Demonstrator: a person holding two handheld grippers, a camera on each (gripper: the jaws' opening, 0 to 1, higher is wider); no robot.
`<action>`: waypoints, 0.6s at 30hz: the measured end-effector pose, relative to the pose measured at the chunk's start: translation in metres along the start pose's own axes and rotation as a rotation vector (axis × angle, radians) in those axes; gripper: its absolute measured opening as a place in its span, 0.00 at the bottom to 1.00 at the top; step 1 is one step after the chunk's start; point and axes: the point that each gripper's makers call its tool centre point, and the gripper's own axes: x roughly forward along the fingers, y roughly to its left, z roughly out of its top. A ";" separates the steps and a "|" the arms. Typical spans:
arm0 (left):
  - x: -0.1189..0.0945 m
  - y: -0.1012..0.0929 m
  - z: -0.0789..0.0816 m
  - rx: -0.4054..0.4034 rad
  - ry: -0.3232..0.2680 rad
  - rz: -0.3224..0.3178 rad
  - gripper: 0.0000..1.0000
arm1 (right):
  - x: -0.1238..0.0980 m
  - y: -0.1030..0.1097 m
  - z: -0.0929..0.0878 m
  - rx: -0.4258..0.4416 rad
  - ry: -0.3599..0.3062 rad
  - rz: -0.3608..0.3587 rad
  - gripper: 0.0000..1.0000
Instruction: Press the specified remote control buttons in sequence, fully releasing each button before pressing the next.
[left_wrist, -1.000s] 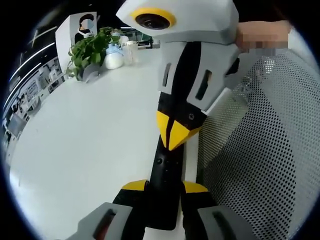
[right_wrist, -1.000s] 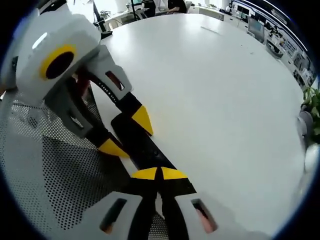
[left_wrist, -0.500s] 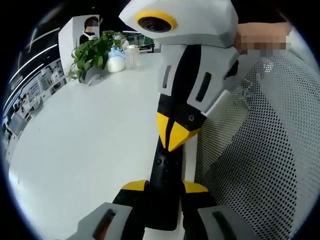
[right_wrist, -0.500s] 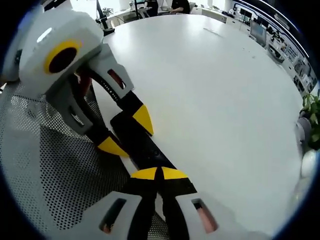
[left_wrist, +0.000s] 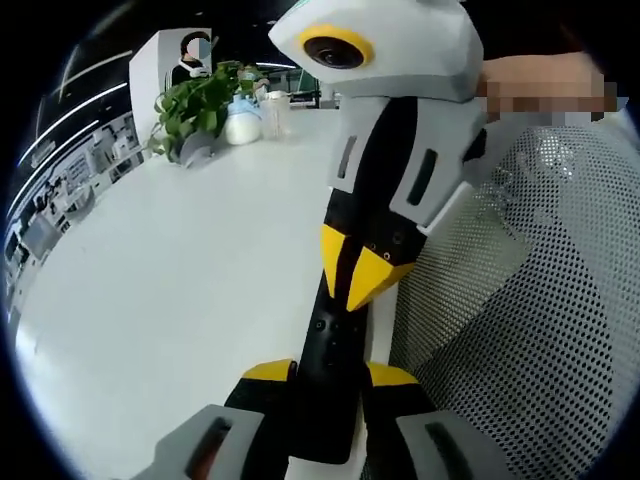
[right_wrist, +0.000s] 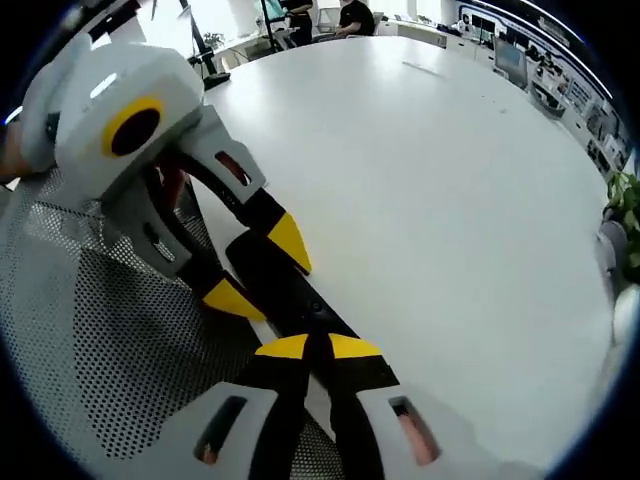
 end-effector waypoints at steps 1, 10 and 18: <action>0.000 0.000 0.000 0.000 0.001 0.001 0.26 | 0.000 -0.002 0.000 0.030 0.003 0.012 0.04; -0.002 -0.005 -0.001 0.005 0.018 0.004 0.25 | 0.000 -0.002 -0.002 -0.016 -0.012 0.019 0.00; -0.001 -0.004 -0.001 0.053 0.056 -0.031 0.26 | 0.001 -0.003 -0.001 -0.064 0.011 0.016 0.00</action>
